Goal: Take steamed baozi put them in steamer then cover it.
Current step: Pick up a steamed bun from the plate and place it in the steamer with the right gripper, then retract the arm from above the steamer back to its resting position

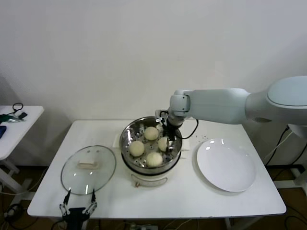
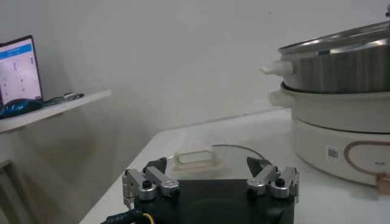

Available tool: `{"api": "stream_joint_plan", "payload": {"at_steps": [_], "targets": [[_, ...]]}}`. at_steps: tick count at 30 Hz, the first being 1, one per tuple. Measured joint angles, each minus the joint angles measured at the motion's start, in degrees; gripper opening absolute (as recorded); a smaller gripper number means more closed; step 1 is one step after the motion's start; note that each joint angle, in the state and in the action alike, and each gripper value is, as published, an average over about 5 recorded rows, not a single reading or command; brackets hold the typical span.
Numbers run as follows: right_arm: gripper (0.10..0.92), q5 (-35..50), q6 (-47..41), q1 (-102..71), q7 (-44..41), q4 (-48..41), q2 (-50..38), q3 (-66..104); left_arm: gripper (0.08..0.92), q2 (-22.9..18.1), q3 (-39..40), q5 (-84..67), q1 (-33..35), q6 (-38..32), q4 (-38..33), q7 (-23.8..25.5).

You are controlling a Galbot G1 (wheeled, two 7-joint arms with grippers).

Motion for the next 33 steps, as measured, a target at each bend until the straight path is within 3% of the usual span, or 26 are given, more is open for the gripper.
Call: {"api": "stream_joint_plan", "payload": {"at_steps": [19, 33], "targets": [[0.823, -0.2, 0.4, 1.9, 1.0, 3.6, -5.3, 4.8, 0.823, -0.2, 0.4, 0.2, -0.1, 0.1, -0.1, 0.0], [0.823, -3.0, 7.4, -0.2, 9.2, 10.5, -18.7, 13.6, 0.823, -0.4, -0.7, 0.4, -0.1, -0.1, -0.5, 0.0]]}}
